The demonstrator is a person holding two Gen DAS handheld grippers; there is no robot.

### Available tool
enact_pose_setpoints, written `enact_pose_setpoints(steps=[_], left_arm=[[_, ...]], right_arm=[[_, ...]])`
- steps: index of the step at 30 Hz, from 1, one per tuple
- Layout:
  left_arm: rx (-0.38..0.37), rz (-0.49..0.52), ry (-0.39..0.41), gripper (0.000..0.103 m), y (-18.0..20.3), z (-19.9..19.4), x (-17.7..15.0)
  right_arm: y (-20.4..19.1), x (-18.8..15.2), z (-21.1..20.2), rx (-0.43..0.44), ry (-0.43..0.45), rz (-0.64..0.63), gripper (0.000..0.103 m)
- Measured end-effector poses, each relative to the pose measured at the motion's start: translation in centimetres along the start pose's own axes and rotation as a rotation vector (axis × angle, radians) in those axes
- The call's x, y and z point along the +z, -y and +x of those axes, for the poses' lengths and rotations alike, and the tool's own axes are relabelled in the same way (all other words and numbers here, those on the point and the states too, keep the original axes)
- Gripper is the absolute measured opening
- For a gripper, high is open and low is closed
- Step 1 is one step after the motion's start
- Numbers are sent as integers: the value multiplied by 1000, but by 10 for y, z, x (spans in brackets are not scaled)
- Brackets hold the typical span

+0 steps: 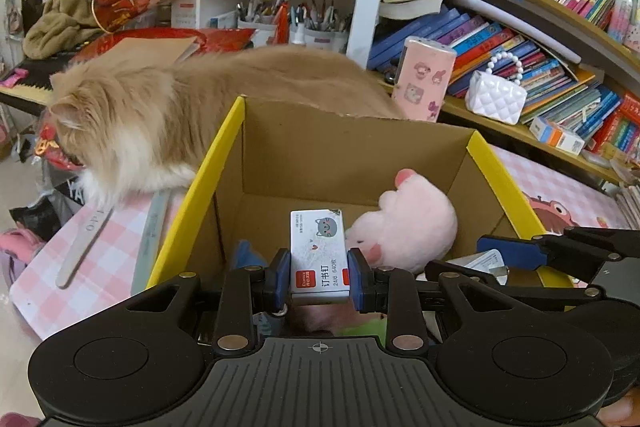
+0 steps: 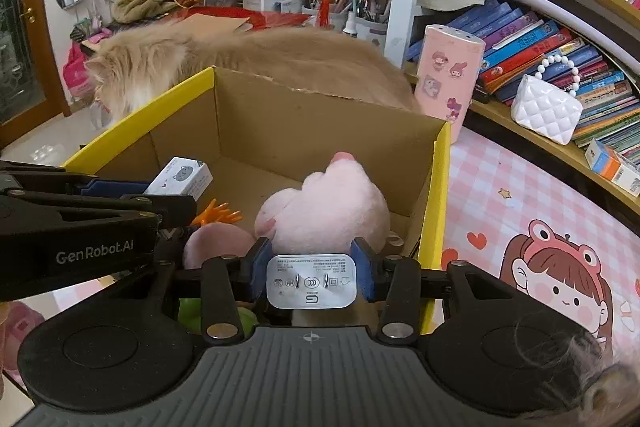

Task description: Organize objects

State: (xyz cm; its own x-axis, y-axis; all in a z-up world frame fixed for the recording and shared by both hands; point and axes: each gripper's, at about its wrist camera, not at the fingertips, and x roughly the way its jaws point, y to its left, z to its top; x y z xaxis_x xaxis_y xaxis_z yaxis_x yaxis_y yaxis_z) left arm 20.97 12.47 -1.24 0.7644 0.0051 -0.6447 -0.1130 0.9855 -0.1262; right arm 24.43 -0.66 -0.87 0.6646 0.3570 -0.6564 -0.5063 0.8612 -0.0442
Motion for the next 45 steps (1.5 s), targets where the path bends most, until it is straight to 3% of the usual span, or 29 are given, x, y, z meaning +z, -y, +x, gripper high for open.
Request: enact_pose_setpoints(steps=[4, 14, 17, 25, 32, 38, 45], left_arm=[[-20, -11, 44, 31, -1, -13, 4], [-40, 52, 272, 80, 8, -96, 12], [-30, 87, 302, 84, 10, -114, 4], [-18, 95, 242, 89, 6, -134, -35], [-58, 130, 166, 90, 10, -139, -73], [-95, 162, 121, 91, 23, -144, -96], [-75, 228, 79, 96, 50, -147, -117]], right_arm=[[0, 2, -12, -17, 39, 9, 50], [10, 1, -91, -87, 220, 105, 53], [13, -8, -110, -119, 236, 152, 54], [12, -56, -149, -244, 214, 256, 61], [5, -111, -175, -328, 148, 343, 61], [2, -146, -196, -394, 109, 395, 63], [4, -178, -216, -467, 53, 478, 70]])
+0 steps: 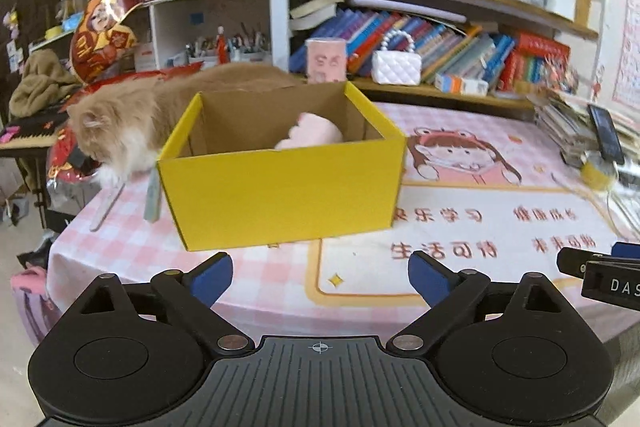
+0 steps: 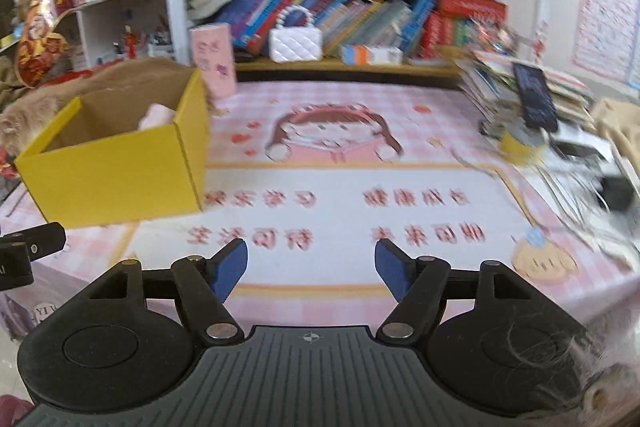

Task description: Organize objects

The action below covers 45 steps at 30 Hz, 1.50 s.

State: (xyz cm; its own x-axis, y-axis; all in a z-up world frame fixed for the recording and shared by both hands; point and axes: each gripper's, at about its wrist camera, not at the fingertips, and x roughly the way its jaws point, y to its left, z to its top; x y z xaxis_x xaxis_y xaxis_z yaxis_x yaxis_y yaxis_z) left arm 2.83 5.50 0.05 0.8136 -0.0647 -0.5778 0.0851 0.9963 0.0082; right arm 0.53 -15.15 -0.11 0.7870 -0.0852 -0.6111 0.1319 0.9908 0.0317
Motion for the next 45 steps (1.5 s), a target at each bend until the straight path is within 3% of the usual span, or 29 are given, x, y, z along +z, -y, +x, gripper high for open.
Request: enact_pose_setpoints(steps=[11, 21, 28, 45], left_arm=[[-27, 67, 31, 100, 45, -8, 3], [-62, 12, -23, 100, 44, -4, 0], [-40, 11, -41, 100, 44, -6, -6], [-8, 51, -52, 100, 51, -7, -7]], right_arm=[[27, -9, -6, -86, -4, 74, 79], [38, -15, -11, -102, -18, 81, 86], [35, -18, -14, -94, -28, 62, 87], [24, -20, -17, -103, -34, 17, 100]])
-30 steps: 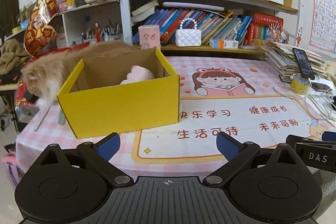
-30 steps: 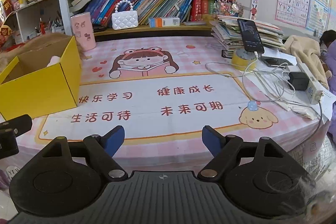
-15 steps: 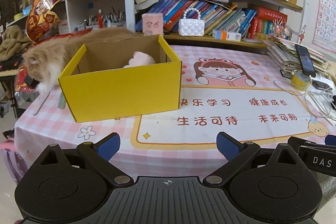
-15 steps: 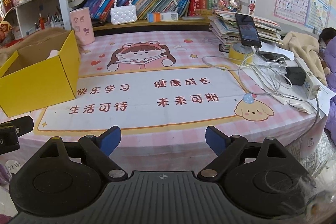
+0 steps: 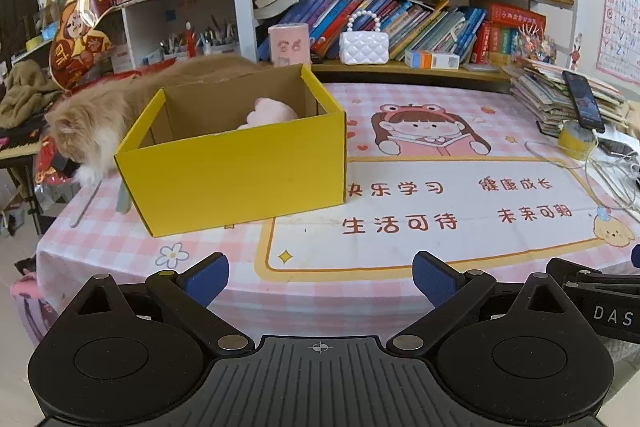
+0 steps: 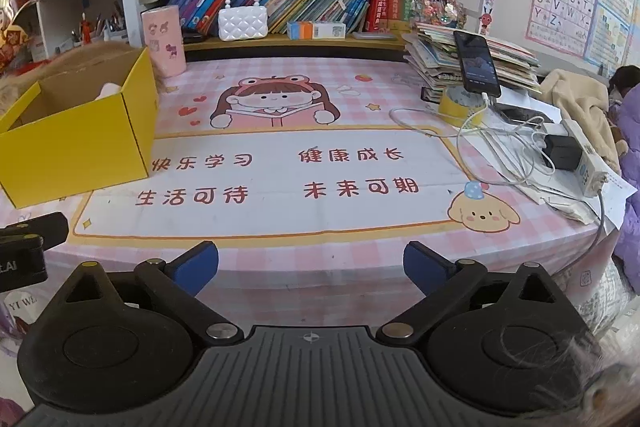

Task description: Organize objects

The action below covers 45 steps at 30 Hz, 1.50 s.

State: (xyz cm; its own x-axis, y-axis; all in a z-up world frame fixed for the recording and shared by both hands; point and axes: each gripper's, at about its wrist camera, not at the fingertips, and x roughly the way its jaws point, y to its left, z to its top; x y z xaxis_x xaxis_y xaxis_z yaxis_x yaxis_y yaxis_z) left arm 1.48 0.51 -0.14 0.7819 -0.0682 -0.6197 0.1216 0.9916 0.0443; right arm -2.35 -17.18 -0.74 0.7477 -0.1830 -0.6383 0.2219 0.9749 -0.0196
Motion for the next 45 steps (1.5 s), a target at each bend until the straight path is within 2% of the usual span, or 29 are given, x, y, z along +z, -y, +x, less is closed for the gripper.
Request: enact_pose_setpoints(steps=[6, 20, 45], left_arm=[[-5, 6, -11, 100, 5, 4, 0], [14, -4, -30, 100, 4, 11, 1], [-5, 12, -29, 103, 2, 22, 5]], right_arm=[[-7, 4, 2, -27, 14, -3, 103], [-18, 7, 8, -38, 0, -15, 103], [-21, 12, 22, -51, -41, 3, 103]])
